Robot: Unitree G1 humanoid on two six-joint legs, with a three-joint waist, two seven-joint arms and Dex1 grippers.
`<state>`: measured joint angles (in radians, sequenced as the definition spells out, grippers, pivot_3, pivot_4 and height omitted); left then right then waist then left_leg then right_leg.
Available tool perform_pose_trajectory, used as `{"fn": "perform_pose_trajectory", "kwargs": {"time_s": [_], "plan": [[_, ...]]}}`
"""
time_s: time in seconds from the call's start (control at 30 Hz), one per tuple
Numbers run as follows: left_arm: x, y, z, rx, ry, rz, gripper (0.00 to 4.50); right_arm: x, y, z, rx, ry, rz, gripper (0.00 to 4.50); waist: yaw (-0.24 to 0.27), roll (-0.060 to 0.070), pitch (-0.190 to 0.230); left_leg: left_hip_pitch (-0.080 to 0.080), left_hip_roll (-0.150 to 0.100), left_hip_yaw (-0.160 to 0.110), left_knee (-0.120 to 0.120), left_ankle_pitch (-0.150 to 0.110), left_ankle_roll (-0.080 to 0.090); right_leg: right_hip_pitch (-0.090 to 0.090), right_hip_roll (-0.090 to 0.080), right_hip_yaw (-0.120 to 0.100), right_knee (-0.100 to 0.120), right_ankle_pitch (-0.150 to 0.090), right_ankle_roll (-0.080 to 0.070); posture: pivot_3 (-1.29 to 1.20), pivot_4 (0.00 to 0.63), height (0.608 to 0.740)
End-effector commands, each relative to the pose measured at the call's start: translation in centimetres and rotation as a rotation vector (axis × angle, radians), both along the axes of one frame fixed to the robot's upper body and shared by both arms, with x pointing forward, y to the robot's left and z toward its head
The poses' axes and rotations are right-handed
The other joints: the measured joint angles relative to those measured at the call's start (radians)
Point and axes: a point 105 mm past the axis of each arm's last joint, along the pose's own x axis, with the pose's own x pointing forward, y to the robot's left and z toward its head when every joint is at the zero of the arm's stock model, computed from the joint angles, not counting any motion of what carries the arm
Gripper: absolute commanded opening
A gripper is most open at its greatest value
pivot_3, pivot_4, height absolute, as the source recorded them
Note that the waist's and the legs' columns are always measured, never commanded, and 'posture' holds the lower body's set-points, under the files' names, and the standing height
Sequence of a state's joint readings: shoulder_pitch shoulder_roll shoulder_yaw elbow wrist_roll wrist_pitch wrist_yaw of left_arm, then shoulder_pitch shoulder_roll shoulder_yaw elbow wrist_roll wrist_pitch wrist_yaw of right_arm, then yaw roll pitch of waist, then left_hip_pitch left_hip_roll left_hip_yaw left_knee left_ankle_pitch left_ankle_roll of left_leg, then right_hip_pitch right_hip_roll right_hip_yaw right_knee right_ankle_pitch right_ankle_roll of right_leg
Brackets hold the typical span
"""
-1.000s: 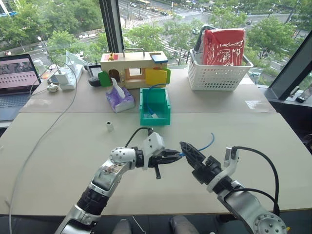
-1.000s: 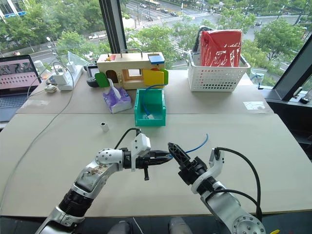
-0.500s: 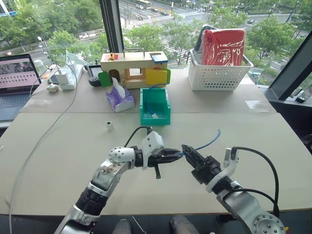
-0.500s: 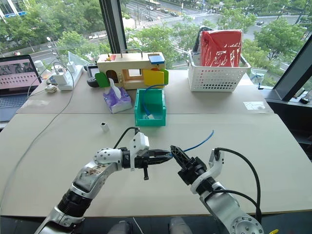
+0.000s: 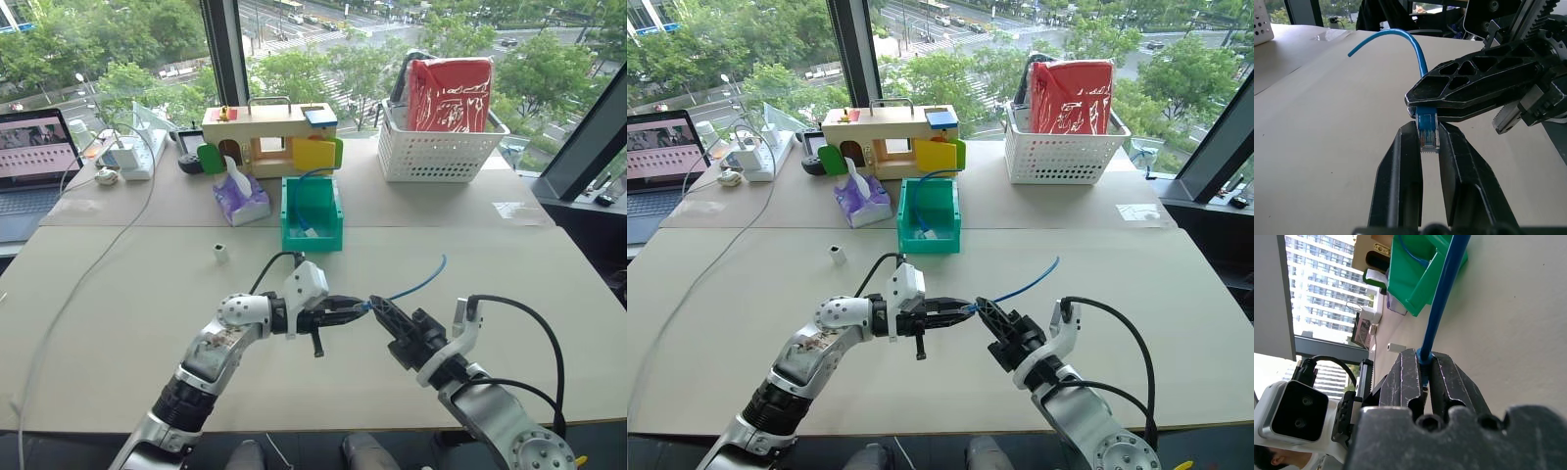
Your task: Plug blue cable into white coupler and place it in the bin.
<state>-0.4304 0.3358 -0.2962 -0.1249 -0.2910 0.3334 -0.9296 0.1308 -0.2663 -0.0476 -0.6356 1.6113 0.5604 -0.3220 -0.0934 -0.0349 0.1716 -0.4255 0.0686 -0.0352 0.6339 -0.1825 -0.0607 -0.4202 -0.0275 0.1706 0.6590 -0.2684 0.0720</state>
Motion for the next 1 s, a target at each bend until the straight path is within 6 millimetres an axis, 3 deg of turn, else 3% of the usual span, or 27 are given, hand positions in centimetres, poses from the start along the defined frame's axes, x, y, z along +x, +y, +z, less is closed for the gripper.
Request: {"fn": "perform_pose_trajectory", "kwargs": {"time_s": [0.03,0.2,0.3,0.43,0.53,0.6,0.7,0.83,1.0], "plan": [[1.2,2.2,0.8,0.009,-0.002,0.046,1.77,-0.2,-1.2,2.1,0.027,-0.096,-0.064,0.00,-0.003,0.000,0.000,0.000,0.000,0.000,0.000,0.000,0.000,0.000,0.000,0.000,0.000,0.000,0.000,0.00,0.150,0.732],[1.3,5.7,1.0,0.046,0.045,0.073,3.48,-0.1,-1.1,1.7,0.035,-0.082,-0.054,0.00,-0.002,0.000,0.000,0.000,0.000,0.000,0.000,0.000,0.000,0.000,0.000,0.000,0.000,0.000,0.000,0.00,0.150,0.732],[2.8,9.7,2.0,0.016,0.048,0.219,4.44,0.0,-1.0,1.7,0.041,-0.081,-0.048,0.00,-0.002,0.000,0.000,0.000,0.000,0.000,0.000,0.000,0.000,-0.001,0.000,0.000,0.001,0.000,0.000,0.00,0.150,0.732],[3.3,14.2,2.8,0.008,0.060,0.345,4.44,0.2,-0.9,1.6,0.034,-0.082,-0.037,0.00,-0.002,0.000,0.000,0.000,0.000,0.000,0.000,0.000,0.000,-0.001,0.000,0.000,0.001,0.000,0.000,0.00,0.150,0.732],[3.9,17.0,2.5,-0.063,0.089,0.475,4.44,0.6,-0.8,1.1,-0.088,-0.104,-0.005,0.00,-0.001,0.000,0.000,0.000,0.000,0.000,0.000,0.000,0.000,-0.001,0.000,0.000,0.001,0.000,0.000,0.00,0.150,0.732],[4.7,19.4,1.3,-0.065,0.065,0.626,4.44,0.9,-0.6,0.8,-0.143,-0.109,0.008,0.00,-0.001,0.000,0.000,0.000,0.000,0.000,0.000,0.000,0.000,-0.001,0.000,0.000,0.000,0.000,-0.001,0.00,0.150,0.732],[4.0,22.3,-2.1,-0.006,0.072,0.774,4.44,0.9,0.1,0.8,-0.187,-0.130,0.041,0.00,-0.005,0.000,0.000,0.001,0.001,0.000,0.000,0.000,0.000,-0.001,0.000,0.000,0.001,-0.001,-0.001,0.00,0.150,0.732],[5.1,23.5,-2.9,-0.022,0.028,0.918,4.44,1.1,0.0,0.8,-0.192,-0.141,0.037,0.00,0.015,-0.002,-0.001,0.000,0.001,0.000,-0.002,0.000,0.000,-0.001,0.000,-0.001,0.001,0.000,-0.003,0.00,0.150,0.732],[6.9,22.3,-3.8,-0.048,0.028,0.959,4.44,1.2,0.2,0.7,-0.194,-0.148,0.038,0.00,0.033,-0.003,-0.001,0.000,0.000,0.000,0.001,0.000,0.000,0.000,0.000,-0.001,0.000,0.000,-0.002,0.00,0.150,0.732]]}}
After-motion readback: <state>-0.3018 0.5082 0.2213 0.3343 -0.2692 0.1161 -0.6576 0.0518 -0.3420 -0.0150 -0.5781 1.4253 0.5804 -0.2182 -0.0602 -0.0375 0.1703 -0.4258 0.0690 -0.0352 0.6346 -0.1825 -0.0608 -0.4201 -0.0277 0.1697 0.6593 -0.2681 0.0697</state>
